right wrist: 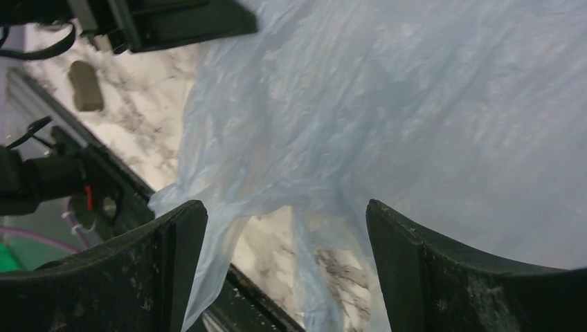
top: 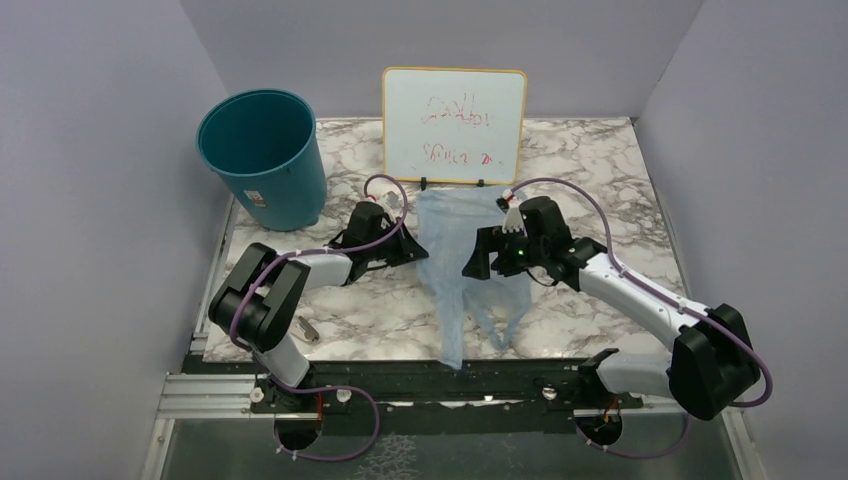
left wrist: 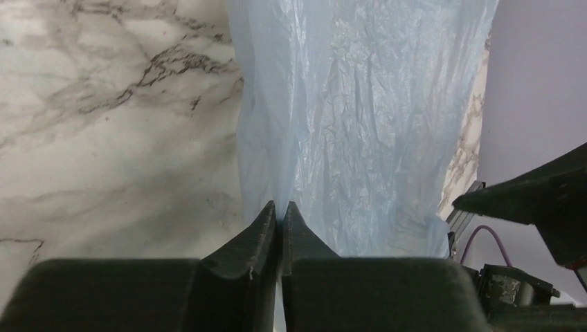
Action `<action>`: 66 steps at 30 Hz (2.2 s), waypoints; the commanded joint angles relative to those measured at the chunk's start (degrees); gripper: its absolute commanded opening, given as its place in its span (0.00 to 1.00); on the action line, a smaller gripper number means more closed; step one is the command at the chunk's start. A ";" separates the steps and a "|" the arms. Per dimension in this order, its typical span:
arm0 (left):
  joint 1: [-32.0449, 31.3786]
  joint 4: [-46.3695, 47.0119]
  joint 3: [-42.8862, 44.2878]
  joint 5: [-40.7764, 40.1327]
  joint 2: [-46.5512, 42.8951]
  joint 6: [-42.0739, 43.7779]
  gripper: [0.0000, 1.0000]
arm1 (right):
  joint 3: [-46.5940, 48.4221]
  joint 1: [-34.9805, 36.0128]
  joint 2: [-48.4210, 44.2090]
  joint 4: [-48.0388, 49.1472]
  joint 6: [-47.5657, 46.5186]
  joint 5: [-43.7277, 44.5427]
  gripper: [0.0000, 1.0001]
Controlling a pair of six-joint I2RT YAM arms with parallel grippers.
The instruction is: Put the trash bags into the trash bin
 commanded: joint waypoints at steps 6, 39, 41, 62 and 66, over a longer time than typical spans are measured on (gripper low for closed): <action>-0.20 1.94 4.74 -0.87 0.63 0.38 0.00 | -2.24 2.16 -6.24 2.46 3.96 -10.73 0.91; 2.31 11.26 3.80 -0.73 2.76 -5.78 0.00 | -10.10 5.45 4.14 3.30 0.10 -20.65 0.11; 3.60 11.26 4.53 0.82 3.13 -4.51 0.00 | -9.33 5.45 4.83 -0.38 -2.76 -20.46 0.11; 6.43 7.44 1.22 5.06 -3.87 1.81 0.65 | 2.99 5.32 -3.95 -3.37 -2.02 24.21 0.71; 6.57 4.02 -2.07 4.11 -8.53 2.94 0.70 | 13.21 5.37 4.14 -5.70 -3.38 27.13 0.72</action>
